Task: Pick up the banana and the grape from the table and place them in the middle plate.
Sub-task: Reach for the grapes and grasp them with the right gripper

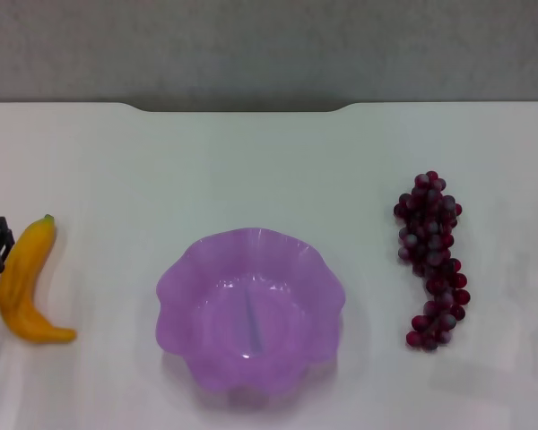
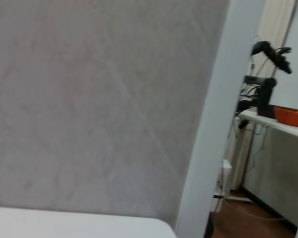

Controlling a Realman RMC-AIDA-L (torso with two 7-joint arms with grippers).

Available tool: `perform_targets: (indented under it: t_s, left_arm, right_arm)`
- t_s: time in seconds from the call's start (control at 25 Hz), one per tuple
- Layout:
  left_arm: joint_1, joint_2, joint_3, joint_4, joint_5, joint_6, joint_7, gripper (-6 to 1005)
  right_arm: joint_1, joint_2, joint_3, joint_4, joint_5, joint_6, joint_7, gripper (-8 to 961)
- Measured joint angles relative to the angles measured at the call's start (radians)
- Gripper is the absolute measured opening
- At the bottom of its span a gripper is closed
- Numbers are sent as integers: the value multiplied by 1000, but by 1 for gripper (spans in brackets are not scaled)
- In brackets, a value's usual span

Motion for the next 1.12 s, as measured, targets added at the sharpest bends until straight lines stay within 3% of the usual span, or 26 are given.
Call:
perform_targets:
  t_s: [0.08, 0.12, 0.36, 0.52, 0.84, 1.12]
  left_arm:
    - [4, -1, 0, -1, -5, 2, 0, 717]
    - [6, -1, 0, -2, -8, 3, -2, 734]
    - [18, -1, 0, -25, -12, 51, 3, 835]
    - [23, -1, 1, -30, -13, 68, -1, 902]
    - [26, 1, -3, -37, -14, 60, 1, 902]
    - [28, 0, -11, -45, -17, 47, -1, 902]
  right_arm:
    - [-1, 0, 6, 0, -1, -4, -1, 651]
    - [-1, 0, 5, 1, -4, -4, -4, 722]
    - [-7, 7, -1, -14, -12, -29, -126, 891]
    - [-9, 8, 3, -35, -4, -35, -123, 893]
    - [1, 4, 20, -51, 0, -29, -116, 895]
    - [9, 8, -42, -141, -9, 63, -83, 895]
